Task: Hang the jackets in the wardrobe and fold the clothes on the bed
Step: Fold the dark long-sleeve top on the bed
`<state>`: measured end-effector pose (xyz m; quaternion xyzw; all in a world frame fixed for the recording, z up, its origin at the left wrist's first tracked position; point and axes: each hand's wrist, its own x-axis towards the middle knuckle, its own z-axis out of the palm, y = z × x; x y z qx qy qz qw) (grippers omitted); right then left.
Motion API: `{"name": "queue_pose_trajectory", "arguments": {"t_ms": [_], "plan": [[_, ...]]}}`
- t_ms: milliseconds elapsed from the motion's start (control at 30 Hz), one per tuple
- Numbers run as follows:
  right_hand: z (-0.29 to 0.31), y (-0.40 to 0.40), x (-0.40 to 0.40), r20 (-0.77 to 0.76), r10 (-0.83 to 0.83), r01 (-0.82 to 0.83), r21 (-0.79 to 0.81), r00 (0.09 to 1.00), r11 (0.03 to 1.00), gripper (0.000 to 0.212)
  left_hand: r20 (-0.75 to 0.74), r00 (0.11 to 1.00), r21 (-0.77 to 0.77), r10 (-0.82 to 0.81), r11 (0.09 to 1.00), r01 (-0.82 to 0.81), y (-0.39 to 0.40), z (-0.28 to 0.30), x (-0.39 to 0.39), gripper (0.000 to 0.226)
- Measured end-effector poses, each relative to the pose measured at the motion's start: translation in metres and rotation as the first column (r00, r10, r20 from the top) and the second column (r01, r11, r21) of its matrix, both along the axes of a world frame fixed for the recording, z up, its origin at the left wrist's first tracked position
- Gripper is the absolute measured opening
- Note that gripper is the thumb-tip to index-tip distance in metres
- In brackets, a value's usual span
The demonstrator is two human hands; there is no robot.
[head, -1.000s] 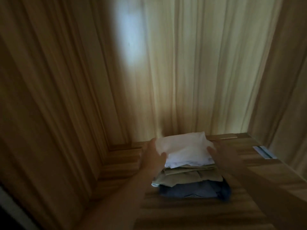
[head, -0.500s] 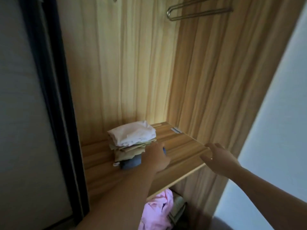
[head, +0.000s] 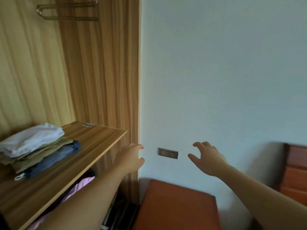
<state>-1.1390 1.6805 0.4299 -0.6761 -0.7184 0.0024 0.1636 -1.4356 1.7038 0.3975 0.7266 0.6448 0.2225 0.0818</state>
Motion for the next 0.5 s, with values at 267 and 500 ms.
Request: {"name": "queue_pose_trajectory", "arguments": {"t_ms": [267, 500], "plan": [[-0.039, -0.199, 0.116, -0.09, -0.287, 0.274, -0.132, 0.954, 0.953, 0.059, -0.182, 0.939, -0.119, -0.29, 0.955, 0.272, -0.121, -0.009, 0.131, 0.054], [-0.034, -0.355, 0.183, -0.112, -0.546, 0.517, -0.211, 0.83, 0.829, 0.063, -0.208, 0.773, -0.173, -0.599, 0.8, 0.574, -0.202, -0.004, 0.248, 0.056]]}}
